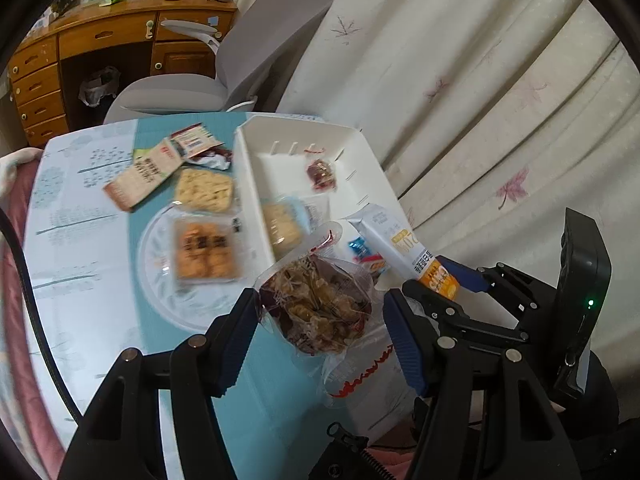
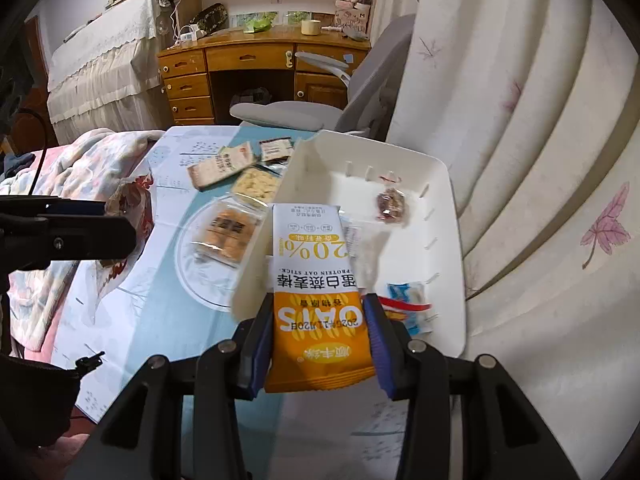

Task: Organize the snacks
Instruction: 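Open both tools to release the nut bag and OATS pack into the tray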

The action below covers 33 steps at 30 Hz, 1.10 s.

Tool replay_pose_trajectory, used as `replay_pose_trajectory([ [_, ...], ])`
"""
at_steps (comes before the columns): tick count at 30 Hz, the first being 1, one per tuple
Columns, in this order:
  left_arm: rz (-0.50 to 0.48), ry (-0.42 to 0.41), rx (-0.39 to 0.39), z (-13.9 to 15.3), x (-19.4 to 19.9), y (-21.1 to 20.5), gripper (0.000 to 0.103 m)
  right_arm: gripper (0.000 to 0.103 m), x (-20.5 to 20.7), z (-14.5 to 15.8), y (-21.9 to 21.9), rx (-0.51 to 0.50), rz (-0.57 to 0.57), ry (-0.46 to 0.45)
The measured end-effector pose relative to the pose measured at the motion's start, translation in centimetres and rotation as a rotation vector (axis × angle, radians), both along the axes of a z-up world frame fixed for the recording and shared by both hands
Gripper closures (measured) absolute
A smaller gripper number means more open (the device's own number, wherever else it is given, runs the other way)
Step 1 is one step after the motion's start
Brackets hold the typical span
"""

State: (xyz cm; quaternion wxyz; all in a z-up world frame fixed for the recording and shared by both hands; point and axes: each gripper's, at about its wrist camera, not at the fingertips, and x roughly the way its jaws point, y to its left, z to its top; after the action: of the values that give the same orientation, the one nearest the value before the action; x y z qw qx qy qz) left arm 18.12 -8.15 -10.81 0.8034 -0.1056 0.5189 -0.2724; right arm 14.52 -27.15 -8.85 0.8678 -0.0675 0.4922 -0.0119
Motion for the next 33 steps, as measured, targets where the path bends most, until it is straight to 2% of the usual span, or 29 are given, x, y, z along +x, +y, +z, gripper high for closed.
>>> replay_pose_trajectory([
  [9, 0.057, -0.019, 0.012, -0.9, 2.4, -6.9, 0.039, 0.060, 1.5, -0.7, -7.3, 0.079, 0.004, -0.007],
  [15, 0.089, -0.052, 0.048, -0.7, 3.5, -9.6, 0.039, 0.060, 2.3, -1.0, -9.9, 0.120, 0.009, -0.020],
  [17, 0.098, -0.061, 0.044, -0.5, 3.8, -10.0, 0.037, 0.059, 2.5, -1.1, -10.5, 0.144, 0.010, -0.025],
  [18, 0.108, -0.058, 0.048, -0.5, 4.0, -10.2, 0.026, 0.059, 2.7, -1.2, -10.7, 0.153, 0.013, -0.027],
  [20, 0.122, -0.046, 0.062, -0.7, 4.3, -10.4, 0.018, 0.058, 3.0, -1.5, -10.9, 0.165, 0.020, -0.022],
  [28, 0.162, -0.011, 0.104, -1.3, 4.0, -9.6, 0.018, 0.046, 3.4, -2.3, -11.4, 0.236, -0.009, 0.004],
  [30, 0.184, 0.005, 0.114, -1.4, 3.8, -9.0, 0.018, 0.042, 3.4, -2.4, -11.4, 0.264, -0.025, 0.012],
  [33, 0.218, 0.026, 0.129, -1.8, 3.5, -7.9, 0.018, 0.041, 3.4, -2.9, -11.4, 0.338, -0.071, 0.036],
])
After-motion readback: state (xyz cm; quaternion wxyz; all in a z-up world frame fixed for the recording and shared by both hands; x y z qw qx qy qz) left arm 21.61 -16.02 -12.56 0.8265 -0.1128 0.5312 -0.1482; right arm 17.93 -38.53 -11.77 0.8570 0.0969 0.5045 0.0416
